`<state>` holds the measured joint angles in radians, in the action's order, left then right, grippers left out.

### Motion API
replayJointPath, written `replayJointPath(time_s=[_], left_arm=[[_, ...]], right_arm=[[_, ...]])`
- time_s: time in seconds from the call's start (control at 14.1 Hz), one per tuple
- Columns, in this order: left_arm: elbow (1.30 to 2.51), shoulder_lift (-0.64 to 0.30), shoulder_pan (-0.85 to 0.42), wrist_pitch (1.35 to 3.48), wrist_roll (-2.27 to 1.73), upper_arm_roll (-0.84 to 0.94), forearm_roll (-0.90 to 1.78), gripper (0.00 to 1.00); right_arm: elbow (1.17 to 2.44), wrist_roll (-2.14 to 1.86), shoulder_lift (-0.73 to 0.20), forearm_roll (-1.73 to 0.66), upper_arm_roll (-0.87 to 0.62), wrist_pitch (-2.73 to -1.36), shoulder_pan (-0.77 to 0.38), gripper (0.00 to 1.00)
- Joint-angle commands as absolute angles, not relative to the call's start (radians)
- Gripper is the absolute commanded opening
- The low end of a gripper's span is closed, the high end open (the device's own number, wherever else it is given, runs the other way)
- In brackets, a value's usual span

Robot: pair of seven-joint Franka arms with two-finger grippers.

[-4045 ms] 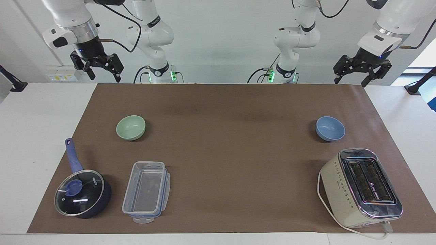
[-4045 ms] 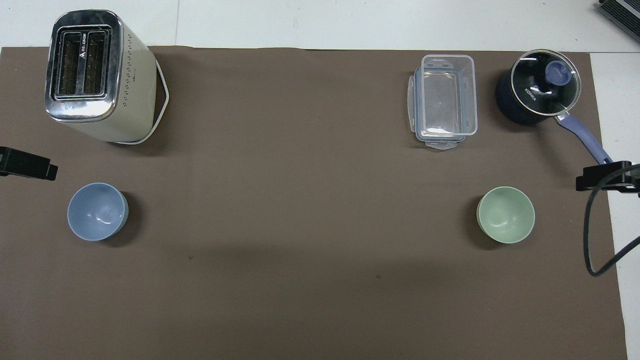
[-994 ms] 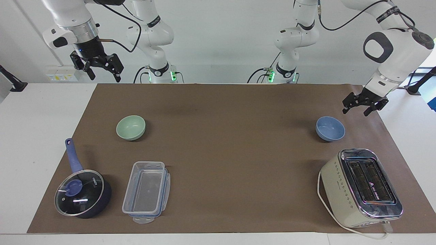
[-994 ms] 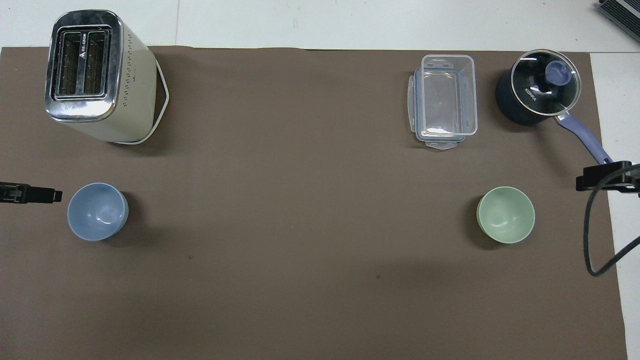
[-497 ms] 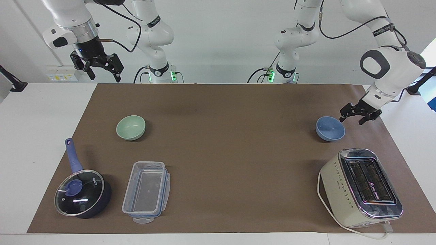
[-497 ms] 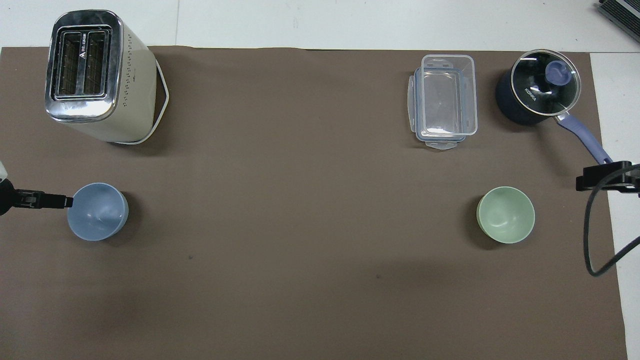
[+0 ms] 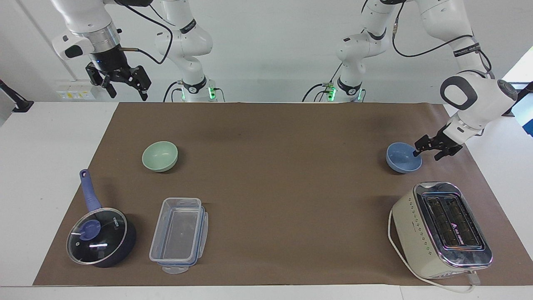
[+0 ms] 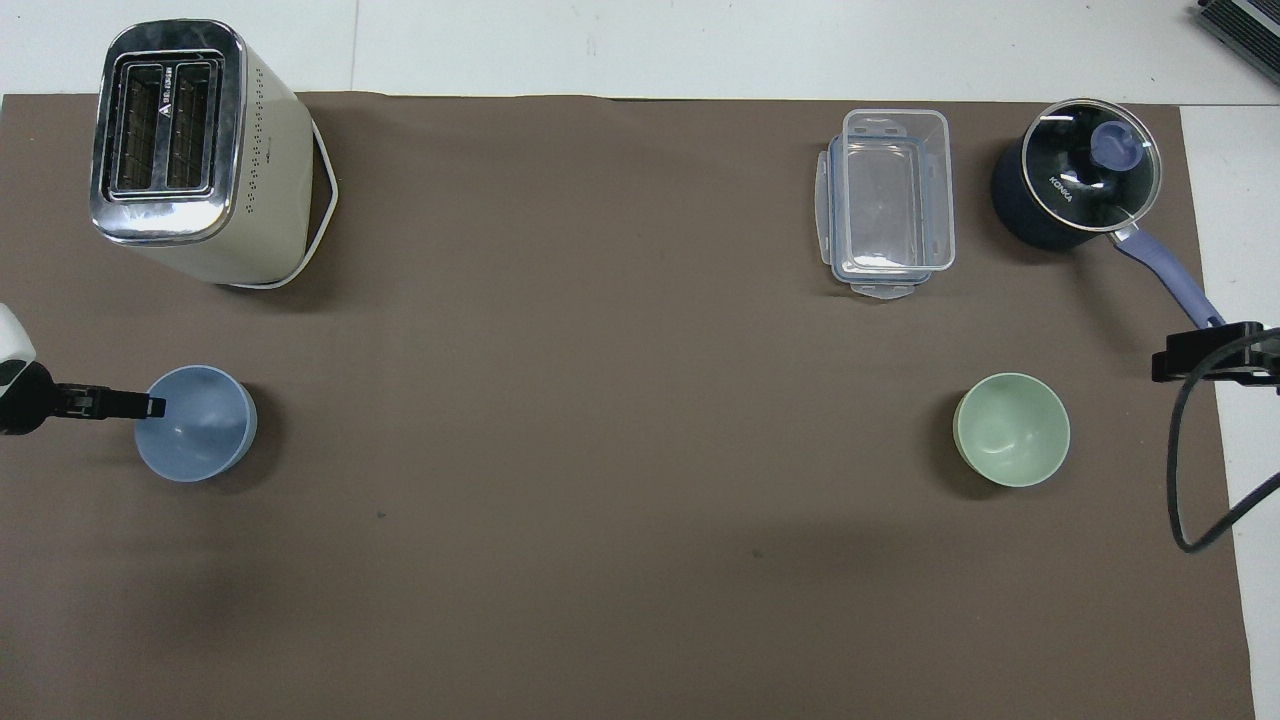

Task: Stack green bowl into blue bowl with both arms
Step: 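Reach the left gripper to the blue bowl rim and grasp it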

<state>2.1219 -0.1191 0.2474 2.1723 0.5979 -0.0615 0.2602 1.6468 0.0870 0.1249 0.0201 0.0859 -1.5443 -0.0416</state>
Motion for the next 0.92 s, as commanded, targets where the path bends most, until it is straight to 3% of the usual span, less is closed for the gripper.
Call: replayJointPath(time_s=[0.0, 0.28, 0.35, 0.43, 0.57, 0.64, 0.71, 0.85], left_arm=[[2.158, -0.126, 0.256, 2.224, 0.626, -0.054, 0.299, 1.00], [2.192, -0.126, 0.248, 2.278, 0.626, -0.054, 0.322, 0.97], [2.192, -0.126, 0.252, 2.276, 0.626, -0.054, 0.324, 0.90], [2.195, -0.124, 0.255, 2.275, 0.627, -0.054, 0.324, 0.73], [2.195, -0.124, 0.255, 2.273, 0.626, -0.054, 0.324, 0.23], [2.194, -0.124, 0.255, 2.269, 0.627, -0.054, 0.324, 0.09], [2.194, -0.124, 0.255, 2.266, 0.627, -0.055, 0.324, 0.01], [2.192, -0.124, 0.255, 2.263, 0.629, -0.055, 0.324, 0.00]], right_arm=[[1.649, 0.066, 0.130, 0.018, 0.078, -1.539, -0.028, 1.00], [1.649, 0.064, 0.130, 0.018, 0.078, -1.539, -0.028, 1.00], [1.649, 0.066, 0.130, 0.018, 0.078, -1.539, -0.028, 1.00], [1.649, 0.066, 0.130, 0.018, 0.078, -1.539, -0.028, 1.00], [1.649, 0.066, 0.130, 0.018, 0.078, -1.539, -0.028, 1.00], [1.649, 0.066, 0.130, 0.018, 0.078, -1.539, -0.028, 1.00], [1.649, 0.066, 0.130, 0.018, 0.078, -1.539, -0.028, 1.00], [1.649, 0.066, 0.130, 0.018, 0.078, -1.539, -0.028, 1.00]])
